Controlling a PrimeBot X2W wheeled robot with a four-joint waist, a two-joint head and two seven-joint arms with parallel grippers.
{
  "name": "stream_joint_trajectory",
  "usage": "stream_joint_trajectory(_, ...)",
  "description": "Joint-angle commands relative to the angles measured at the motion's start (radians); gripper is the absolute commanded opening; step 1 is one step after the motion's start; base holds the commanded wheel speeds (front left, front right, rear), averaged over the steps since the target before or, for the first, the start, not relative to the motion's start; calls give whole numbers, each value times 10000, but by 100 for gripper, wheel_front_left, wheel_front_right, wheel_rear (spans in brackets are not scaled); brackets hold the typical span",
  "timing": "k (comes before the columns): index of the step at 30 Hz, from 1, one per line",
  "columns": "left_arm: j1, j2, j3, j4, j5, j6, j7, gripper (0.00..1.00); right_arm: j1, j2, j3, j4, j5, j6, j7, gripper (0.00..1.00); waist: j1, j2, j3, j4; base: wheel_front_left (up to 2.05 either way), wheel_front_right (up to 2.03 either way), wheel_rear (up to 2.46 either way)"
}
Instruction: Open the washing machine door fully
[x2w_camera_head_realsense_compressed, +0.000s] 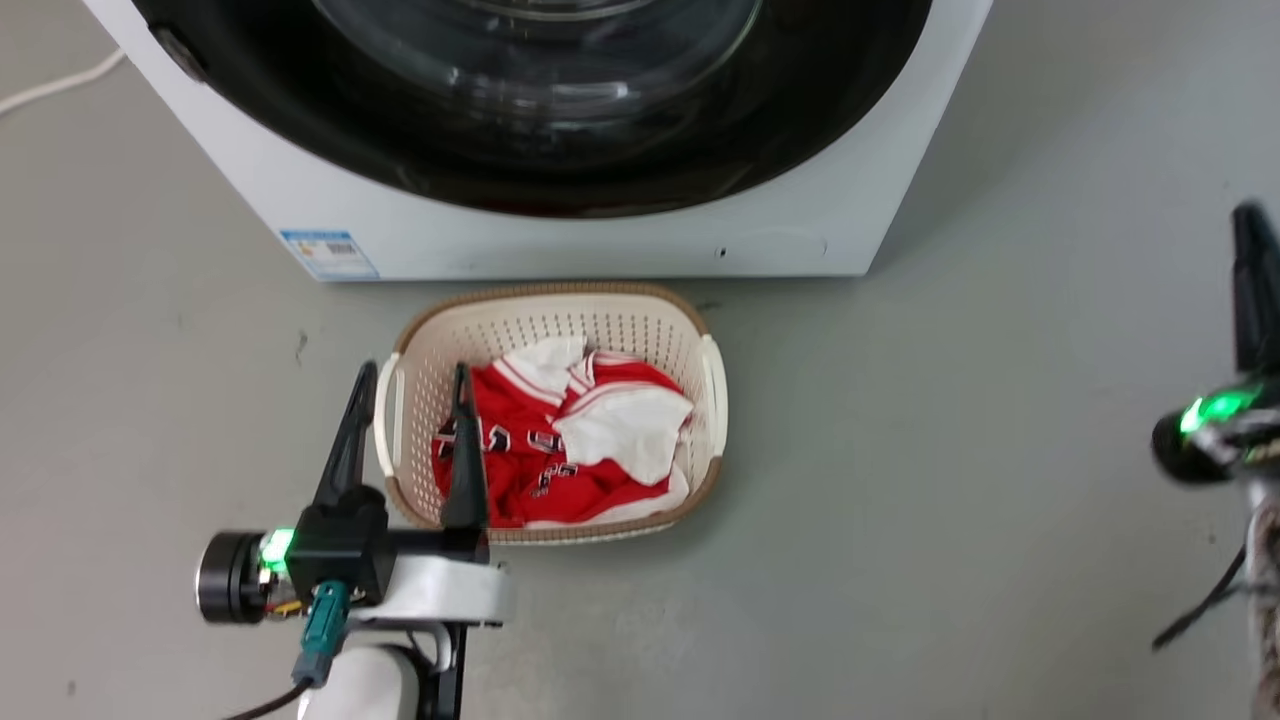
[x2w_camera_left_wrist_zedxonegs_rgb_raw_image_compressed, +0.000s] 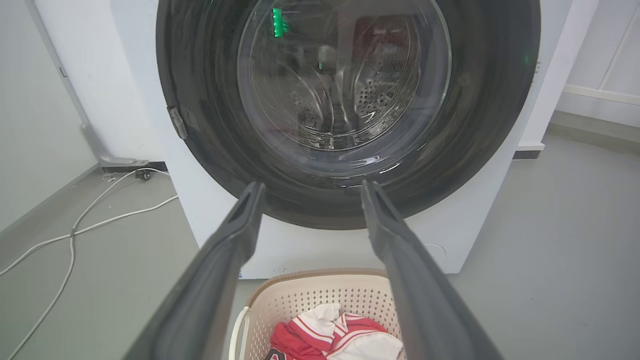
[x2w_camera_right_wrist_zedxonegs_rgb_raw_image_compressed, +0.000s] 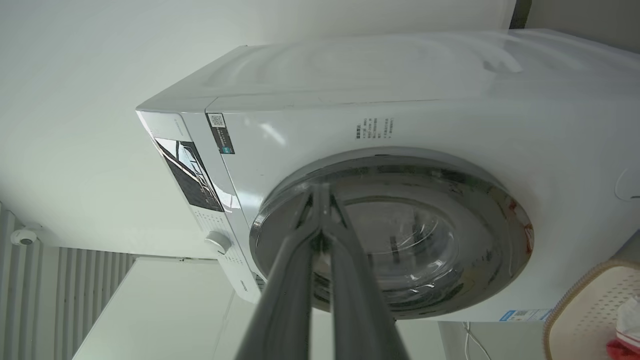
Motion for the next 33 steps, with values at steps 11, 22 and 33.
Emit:
stream_joint_trajectory(11, -1381, 9, -199, -411, -7, -52, -28, 100, -4435, -1122, 610, 2710, -676, -3, 386, 0, -2, 0, 2014, 727, 0, 0, 0)
stream_joint_trajectory(22, -1805, 9, -465, -565, -251, 133, -28, 100, -7121, -1292, 1768, 4476, -1789, -3, 547, 0, -2, 0, 2907, 1155, 0, 0, 0)
stream_joint_trajectory(33, -1893, 9, -610, -540, -349, 262, -28, 100, -8357, -1151, 2644, 5184, -2509, -2, 973, 0, -2, 0, 3150, 1316, 0, 0, 0)
